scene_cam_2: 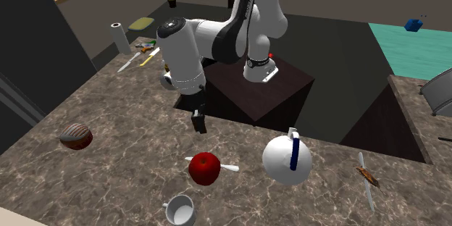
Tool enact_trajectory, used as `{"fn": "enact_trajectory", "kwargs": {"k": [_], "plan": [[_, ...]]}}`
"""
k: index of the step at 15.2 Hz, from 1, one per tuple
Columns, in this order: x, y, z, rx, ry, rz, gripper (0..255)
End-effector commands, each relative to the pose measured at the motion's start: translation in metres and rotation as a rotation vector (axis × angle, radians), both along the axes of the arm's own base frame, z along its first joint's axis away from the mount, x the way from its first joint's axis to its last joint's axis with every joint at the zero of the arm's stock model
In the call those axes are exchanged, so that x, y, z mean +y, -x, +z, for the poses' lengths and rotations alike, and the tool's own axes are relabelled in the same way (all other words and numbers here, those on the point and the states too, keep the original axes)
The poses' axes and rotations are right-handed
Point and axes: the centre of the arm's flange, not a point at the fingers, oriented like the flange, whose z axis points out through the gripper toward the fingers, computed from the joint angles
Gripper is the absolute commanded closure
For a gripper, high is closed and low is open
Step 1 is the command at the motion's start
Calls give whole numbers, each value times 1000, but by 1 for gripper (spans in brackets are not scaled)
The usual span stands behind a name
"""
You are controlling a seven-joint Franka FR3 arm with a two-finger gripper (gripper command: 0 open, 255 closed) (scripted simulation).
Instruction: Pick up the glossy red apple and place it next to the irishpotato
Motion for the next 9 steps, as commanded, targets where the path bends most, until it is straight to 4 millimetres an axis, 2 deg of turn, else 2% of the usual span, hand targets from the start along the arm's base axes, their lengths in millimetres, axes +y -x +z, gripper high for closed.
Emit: {"fn": "enact_trajectory", "kwargs": {"k": [1, 7, 9], "plan": [[10, -15, -19, 16, -16, -37, 0], [43, -63, -73, 64, -63, -140, 0], [46, -64, -80, 66, -65, -144, 0]]}}
